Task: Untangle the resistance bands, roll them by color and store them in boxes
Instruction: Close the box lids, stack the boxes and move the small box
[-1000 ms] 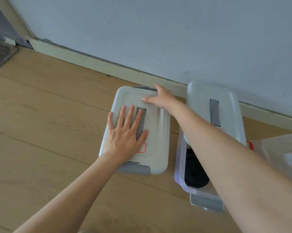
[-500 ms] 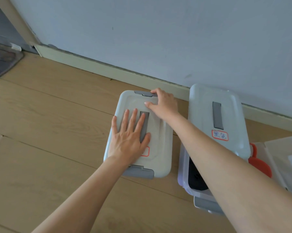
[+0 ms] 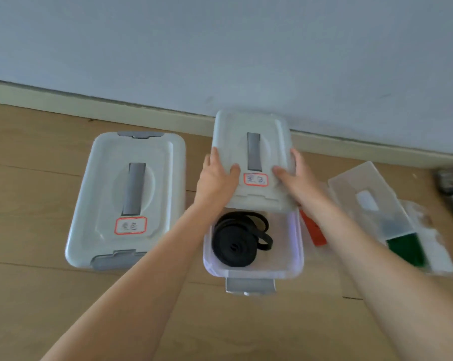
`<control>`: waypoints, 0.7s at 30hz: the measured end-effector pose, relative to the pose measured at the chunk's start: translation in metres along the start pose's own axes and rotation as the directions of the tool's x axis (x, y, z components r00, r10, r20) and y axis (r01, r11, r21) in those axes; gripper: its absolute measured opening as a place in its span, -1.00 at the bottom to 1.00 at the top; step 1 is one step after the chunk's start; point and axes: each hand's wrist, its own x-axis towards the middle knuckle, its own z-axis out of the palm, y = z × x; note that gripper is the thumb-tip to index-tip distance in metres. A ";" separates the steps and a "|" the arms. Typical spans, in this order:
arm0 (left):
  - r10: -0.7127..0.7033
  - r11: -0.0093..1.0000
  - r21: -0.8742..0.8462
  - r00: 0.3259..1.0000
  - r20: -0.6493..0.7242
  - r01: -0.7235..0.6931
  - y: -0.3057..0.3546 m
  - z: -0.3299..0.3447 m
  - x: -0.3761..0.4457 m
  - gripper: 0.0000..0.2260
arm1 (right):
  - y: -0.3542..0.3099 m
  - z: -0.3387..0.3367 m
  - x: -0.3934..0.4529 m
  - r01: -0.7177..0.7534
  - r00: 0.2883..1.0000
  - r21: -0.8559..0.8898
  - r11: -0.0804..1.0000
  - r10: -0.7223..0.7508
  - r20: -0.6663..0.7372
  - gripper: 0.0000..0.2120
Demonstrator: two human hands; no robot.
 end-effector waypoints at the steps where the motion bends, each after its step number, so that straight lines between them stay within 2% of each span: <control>1: 0.025 0.999 -0.024 0.999 -0.037 -0.026 0.002 -0.002 -0.003 -0.46 | 0.001 -0.001 -0.003 0.033 0.999 0.080 0.996 -0.032 -0.011 -0.36; 4: 0.164 0.979 -0.090 0.971 -0.174 -0.182 -0.001 -0.012 -0.028 -0.48 | -0.003 -0.011 -0.021 0.161 0.986 0.246 0.956 -0.146 -0.081 -0.37; 7: 0.169 0.981 -0.058 0.960 -0.222 -0.186 -0.019 -0.003 -0.074 -0.53 | 0.014 -0.015 -0.060 0.166 0.982 0.119 0.979 -0.152 -0.114 -0.41; 9: 0.121 0.992 -0.011 0.976 -0.184 -0.125 -0.035 0.006 -0.101 -0.53 | 0.029 -0.007 -0.090 0.098 0.995 0.036 0.995 -0.096 -0.039 -0.40; 11: 0.090 0.995 0.050 0.989 -0.120 -0.085 -0.051 0.011 -0.111 -0.50 | 0.041 0.005 -0.108 0.066 0.997 0.031 0.997 -0.067 0.026 -0.38; 15: 0.077 0.990 0.122 0.996 -0.040 -0.072 -0.057 0.003 -0.100 -0.48 | 0.041 0.009 -0.103 0.020 0.999 0.020 1.000 -0.021 0.045 -0.38; 17: 0.054 0.990 0.130 0.998 -0.022 -0.051 -0.051 0.001 -0.091 -0.47 | 0.032 0.005 -0.093 -0.004 0.998 -0.106 0.994 0.011 0.065 -0.37; 18: 0.041 0.991 0.129 0.999 -0.016 -0.038 -0.048 0.000 -0.087 -0.47 | 0.026 0.003 -0.092 0.025 0.999 -0.255 0.967 -0.015 0.040 -0.36; 19: 0.029 0.992 0.126 0.999 -0.013 -0.027 -0.047 -0.001 -0.085 -0.47 | 0.019 0.002 -0.095 0.106 0.994 -0.401 0.910 -0.108 0.018 -0.34; 20: 0.026 0.992 0.124 1.000 -0.014 -0.024 -0.047 -0.003 -0.084 -0.47 | 0.015 0.002 -0.099 0.240 0.969 -0.476 0.846 -0.241 0.060 -0.30; 21: 0.031 0.991 0.129 0.999 -0.012 -0.029 -0.049 -0.004 -0.083 -0.46 | 0.012 0.004 -0.105 0.376 0.926 -0.480 0.793 -0.333 0.176 -0.24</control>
